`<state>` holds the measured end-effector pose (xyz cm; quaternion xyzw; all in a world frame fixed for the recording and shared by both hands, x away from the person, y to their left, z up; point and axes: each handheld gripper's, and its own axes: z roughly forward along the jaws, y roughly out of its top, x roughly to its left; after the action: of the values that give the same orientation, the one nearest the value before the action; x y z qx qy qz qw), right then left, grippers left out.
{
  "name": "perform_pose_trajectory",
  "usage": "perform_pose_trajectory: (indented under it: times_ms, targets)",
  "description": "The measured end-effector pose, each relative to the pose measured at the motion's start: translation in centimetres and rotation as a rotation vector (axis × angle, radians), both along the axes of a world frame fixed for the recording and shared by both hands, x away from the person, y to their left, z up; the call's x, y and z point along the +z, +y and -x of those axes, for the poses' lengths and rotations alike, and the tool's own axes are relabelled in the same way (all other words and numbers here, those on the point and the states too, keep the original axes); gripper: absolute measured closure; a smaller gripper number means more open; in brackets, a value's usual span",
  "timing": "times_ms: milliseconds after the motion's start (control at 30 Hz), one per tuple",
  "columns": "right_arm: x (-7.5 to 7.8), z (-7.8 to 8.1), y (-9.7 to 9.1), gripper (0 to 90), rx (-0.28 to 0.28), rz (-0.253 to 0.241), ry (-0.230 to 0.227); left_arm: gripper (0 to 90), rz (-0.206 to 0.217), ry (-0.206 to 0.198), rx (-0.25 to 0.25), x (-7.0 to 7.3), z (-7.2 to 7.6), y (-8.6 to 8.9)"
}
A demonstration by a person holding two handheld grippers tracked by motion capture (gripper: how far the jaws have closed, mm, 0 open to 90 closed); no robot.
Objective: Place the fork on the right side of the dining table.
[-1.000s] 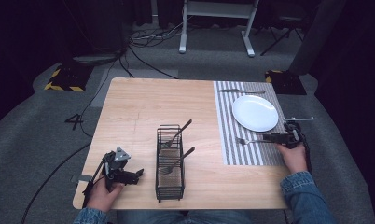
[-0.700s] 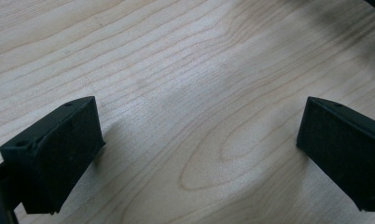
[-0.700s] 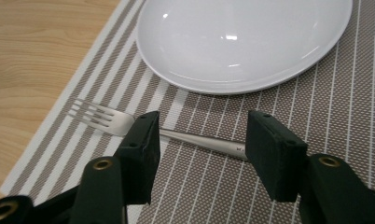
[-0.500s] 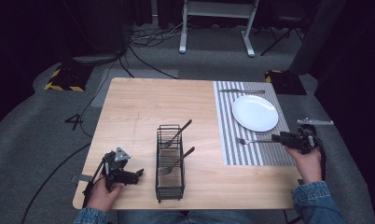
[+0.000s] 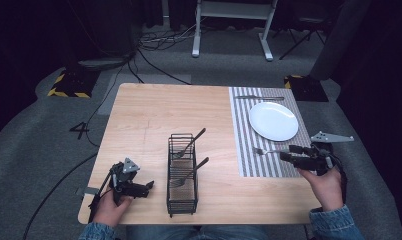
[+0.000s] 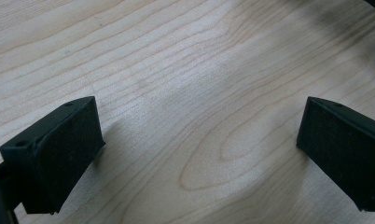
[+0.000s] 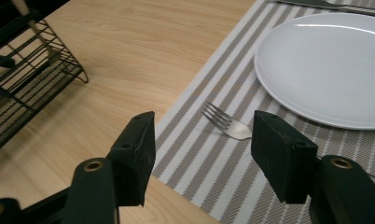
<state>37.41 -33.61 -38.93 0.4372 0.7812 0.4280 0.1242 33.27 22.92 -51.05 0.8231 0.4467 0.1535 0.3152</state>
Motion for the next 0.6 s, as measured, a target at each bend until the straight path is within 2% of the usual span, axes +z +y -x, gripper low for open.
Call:
perform_pose_trajectory:
  times_ms: [267,367,600]
  targets:
    - [0.2,1.9,2.5,40.1,0.054,0.000,-0.019,0.3,0.002,0.001,0.000,0.0,0.0,0.0]
    - [0.1,2.3,3.4,41.2,0.055,0.013,0.025,0.2,0.001,0.001,0.000,0.0,0.0,0.0]
    - [-1.1,3.2,5.8,40.2,0.128,0.041,0.055,0.3,0.002,-0.001,0.000,0.0,0.0,0.0]
